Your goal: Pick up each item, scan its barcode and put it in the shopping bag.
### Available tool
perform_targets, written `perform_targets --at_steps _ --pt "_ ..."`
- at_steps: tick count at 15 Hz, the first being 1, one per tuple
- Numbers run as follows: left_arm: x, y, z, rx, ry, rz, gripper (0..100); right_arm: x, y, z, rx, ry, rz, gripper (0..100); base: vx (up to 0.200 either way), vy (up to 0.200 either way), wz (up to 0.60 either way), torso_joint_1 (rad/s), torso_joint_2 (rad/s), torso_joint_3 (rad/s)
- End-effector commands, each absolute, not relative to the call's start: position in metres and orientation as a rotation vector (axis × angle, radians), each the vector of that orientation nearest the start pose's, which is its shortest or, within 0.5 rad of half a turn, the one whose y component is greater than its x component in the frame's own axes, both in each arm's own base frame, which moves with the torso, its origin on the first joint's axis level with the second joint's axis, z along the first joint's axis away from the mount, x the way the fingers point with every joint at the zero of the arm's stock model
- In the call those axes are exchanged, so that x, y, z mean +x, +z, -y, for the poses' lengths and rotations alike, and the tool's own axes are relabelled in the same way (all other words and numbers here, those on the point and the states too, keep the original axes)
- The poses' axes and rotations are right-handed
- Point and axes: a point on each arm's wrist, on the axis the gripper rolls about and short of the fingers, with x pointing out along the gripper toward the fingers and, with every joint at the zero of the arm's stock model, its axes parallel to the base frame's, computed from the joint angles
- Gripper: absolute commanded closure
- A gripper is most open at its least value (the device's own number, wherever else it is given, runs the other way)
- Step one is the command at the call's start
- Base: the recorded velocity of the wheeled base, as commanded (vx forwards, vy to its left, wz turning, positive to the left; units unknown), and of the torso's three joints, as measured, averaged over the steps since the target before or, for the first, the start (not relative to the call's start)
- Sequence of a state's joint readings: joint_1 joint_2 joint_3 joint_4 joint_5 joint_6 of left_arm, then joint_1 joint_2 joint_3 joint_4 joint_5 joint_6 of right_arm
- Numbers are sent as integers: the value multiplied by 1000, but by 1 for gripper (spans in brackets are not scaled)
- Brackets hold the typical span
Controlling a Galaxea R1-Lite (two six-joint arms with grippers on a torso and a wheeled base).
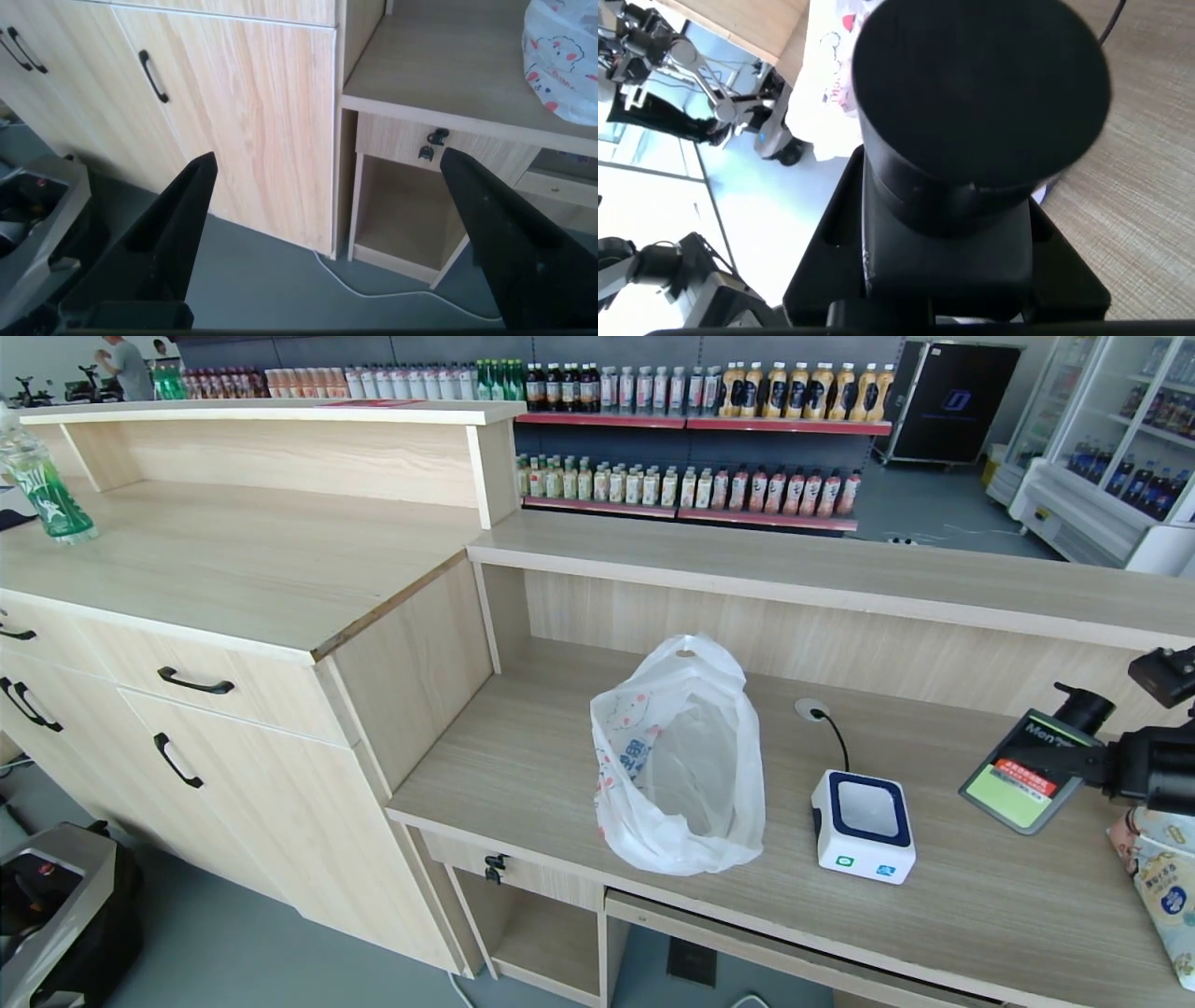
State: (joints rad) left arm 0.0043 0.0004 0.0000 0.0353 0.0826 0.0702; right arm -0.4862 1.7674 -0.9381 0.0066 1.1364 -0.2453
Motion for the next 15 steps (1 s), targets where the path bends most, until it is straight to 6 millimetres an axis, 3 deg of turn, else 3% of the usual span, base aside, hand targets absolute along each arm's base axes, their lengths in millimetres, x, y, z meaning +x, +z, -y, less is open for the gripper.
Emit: perform_targets --at_steps 1,3,5,7,10,15 --pt "-23 72 -2 72 86 -40 0 251 184 111 244 657 -408 100 0 0 0 0 0 0" --pt "-23 72 -2 72 86 -38 0 221 221 96 88 495 -361 100 0 0 0 0 0 0" --pt "-23 72 -2 72 86 -38 0 198 241 76 -45 282 -355 100 0 0 0 0 0 0" --pt "-23 72 -2 72 85 -38 0 184 249 58 -127 113 -359 100 0 0 0 0 0 0" --pt "-23 72 -2 72 86 -40 0 176 246 37 -221 -146 -352 100 0 0 0 0 0 0" --pt "-23 72 -2 72 86 -38 0 184 249 20 -257 -191 -213 100 0 0 120 0 0 0"
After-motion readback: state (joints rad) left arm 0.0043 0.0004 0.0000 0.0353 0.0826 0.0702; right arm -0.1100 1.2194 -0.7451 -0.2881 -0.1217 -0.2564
